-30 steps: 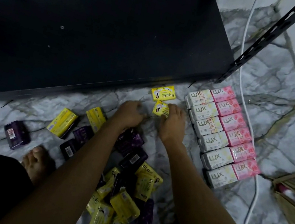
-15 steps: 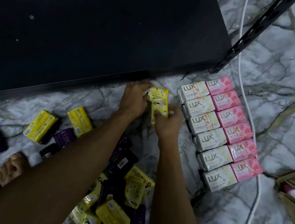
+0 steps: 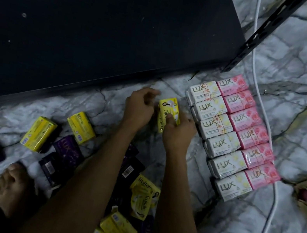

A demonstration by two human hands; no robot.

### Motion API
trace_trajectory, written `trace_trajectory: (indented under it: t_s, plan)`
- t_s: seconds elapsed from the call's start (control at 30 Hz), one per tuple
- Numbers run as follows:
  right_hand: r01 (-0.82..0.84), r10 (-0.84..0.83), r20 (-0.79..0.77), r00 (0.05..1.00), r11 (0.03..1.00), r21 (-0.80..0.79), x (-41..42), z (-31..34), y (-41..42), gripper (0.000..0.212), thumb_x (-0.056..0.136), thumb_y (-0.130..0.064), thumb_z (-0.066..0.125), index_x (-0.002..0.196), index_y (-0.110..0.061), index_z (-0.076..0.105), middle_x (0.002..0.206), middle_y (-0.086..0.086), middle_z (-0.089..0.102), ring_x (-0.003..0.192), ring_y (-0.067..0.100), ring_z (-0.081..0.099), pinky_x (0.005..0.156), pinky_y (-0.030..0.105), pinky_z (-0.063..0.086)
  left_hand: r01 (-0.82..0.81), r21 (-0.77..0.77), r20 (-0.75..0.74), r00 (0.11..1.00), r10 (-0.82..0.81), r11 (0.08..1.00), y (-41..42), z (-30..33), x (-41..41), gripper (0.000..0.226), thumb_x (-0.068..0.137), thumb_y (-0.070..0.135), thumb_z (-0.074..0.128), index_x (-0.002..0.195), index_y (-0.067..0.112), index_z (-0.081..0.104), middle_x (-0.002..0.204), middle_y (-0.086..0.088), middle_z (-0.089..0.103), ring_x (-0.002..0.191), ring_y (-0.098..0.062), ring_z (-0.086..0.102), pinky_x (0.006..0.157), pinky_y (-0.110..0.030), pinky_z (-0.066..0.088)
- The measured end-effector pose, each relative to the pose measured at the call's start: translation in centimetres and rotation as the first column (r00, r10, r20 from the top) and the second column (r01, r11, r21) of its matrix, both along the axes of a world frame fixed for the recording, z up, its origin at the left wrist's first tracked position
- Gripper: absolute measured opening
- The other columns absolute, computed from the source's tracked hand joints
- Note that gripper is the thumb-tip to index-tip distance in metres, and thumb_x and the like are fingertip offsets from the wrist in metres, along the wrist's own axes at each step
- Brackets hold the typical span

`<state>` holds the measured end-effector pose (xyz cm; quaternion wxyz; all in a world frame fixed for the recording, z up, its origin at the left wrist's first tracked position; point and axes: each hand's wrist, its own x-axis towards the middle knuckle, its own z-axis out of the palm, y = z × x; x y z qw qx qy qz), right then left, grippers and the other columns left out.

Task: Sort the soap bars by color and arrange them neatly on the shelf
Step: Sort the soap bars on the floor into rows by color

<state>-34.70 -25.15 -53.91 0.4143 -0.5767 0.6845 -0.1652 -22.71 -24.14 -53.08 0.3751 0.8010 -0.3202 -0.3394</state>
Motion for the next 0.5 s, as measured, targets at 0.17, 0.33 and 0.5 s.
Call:
trace_trajectory:
  t_s: [0.17, 0.33, 0.5]
  plan:
    - [0.230, -0.241, 0.139, 0.960, 0.969, 0.091, 1.2, -0.6, 2.3, 0.050, 0.086, -0.058, 0.049, 0.093, -0.013, 0.071, 0.087, 0.018, 0.064, 0.088, 0.036, 0.062, 0.073, 0.039, 0.052, 0.038, 0.079, -0.101, 0.994, -0.030, 0.996, 1.0, -0.4, -1.9, 0.033, 0.084, 0.026, 0.079, 0.115, 0.019, 0.072, 0.100, 0.009, 0.069, 0.094, -0.004, 0.063, 0.070, 0.001, 0.041]
    - [0.447, -0.494, 0.229, 0.839, 0.865, 0.227, 1.7, 0.6, 1.3, 0.020, 0.093, -0.027, 0.060, 0.086, -0.013, 0.074, 0.077, 0.004, 0.067, 0.080, 0.020, 0.064, 0.071, 0.031, 0.050, 0.133, 0.060, -0.162, 0.979, -0.122, 0.989, -1.5, -0.1, -1.0, 0.036, 0.082, 0.016, 0.080, 0.117, 0.012, 0.071, 0.111, -0.003, 0.073, 0.102, -0.014, 0.068, 0.087, -0.026, 0.056]
    - [0.527, -0.702, 0.330, 0.631, 0.700, 0.482, 3.5, 0.9, -0.5, 0.034, 0.073, -0.030, 0.072, 0.101, -0.009, 0.072, 0.091, 0.012, 0.074, 0.085, 0.028, 0.072, 0.077, 0.049, 0.061, 0.280, 0.161, 0.006, 0.959, -0.284, 0.946, -4.4, 0.7, -0.8, 0.030, 0.089, 0.021, 0.072, 0.119, 0.024, 0.073, 0.116, 0.002, 0.072, 0.108, -0.013, 0.065, 0.087, -0.022, 0.049]
